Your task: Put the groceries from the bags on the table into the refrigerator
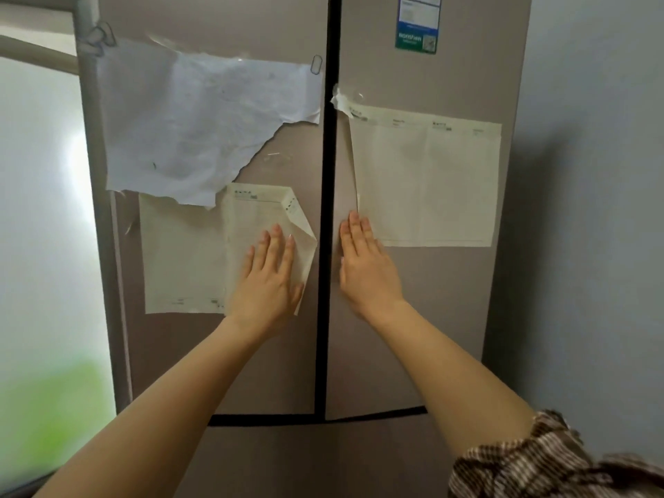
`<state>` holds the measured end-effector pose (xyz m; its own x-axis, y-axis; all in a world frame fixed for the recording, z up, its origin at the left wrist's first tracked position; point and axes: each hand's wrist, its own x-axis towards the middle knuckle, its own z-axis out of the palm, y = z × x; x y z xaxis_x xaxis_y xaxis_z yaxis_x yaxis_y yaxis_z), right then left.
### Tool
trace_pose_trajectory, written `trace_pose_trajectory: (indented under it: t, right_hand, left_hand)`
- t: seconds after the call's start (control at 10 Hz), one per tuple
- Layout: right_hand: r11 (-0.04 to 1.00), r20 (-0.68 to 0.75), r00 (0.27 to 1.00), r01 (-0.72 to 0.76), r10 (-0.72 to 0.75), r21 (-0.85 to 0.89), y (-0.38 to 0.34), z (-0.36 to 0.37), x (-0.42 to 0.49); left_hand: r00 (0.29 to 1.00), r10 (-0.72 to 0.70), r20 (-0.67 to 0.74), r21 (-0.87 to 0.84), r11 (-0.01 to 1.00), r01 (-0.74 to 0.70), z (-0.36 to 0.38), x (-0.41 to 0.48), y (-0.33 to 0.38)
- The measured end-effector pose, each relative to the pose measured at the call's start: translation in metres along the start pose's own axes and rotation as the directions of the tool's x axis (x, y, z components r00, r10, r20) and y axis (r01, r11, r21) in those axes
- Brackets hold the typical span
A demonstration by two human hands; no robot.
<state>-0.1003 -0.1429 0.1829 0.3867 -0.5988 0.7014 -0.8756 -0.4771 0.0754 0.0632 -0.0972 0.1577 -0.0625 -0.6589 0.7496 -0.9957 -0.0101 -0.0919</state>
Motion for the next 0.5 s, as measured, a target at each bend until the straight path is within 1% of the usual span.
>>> trace_pose_trajectory:
  t: [0.1, 0.2, 0.3, 0.4, 0.5]
  right_hand:
    - [0.995, 0.086, 0.996, -0.019, 0.028, -0.097, -0.001, -0.011, 0.012]
    - [0.993, 0.115, 0.991, -0.049, 0.062, -0.107, -0.009, -0.009, 0.012]
    - [0.991, 0.101, 0.992, -0.059, 0.071, -0.121, -0.010, -0.013, 0.007]
    - [0.999, 0.033, 0.999, -0.038, 0.038, 0.016, -0.011, -0.023, 0.007]
    - [0.932, -0.088, 0.990, -0.075, 0.113, 0.355, -0.013, -0.042, -0.009]
  left_hand:
    - [0.999, -0.005, 0.052, 0.018, 1.000, 0.004, -0.003, 0.002, -0.002]
    - [0.991, -0.018, 0.129, 0.044, 0.999, 0.013, -0.006, 0.003, -0.003]
    - [0.986, -0.023, 0.167, 0.041, 0.999, 0.016, -0.010, 0.004, -0.003]
    - [0.985, -0.014, 0.173, 0.036, 0.999, 0.008, -0.009, 0.003, -0.004]
    - [0.985, -0.011, 0.171, 0.022, 1.000, 0.007, -0.007, 0.004, -0.006]
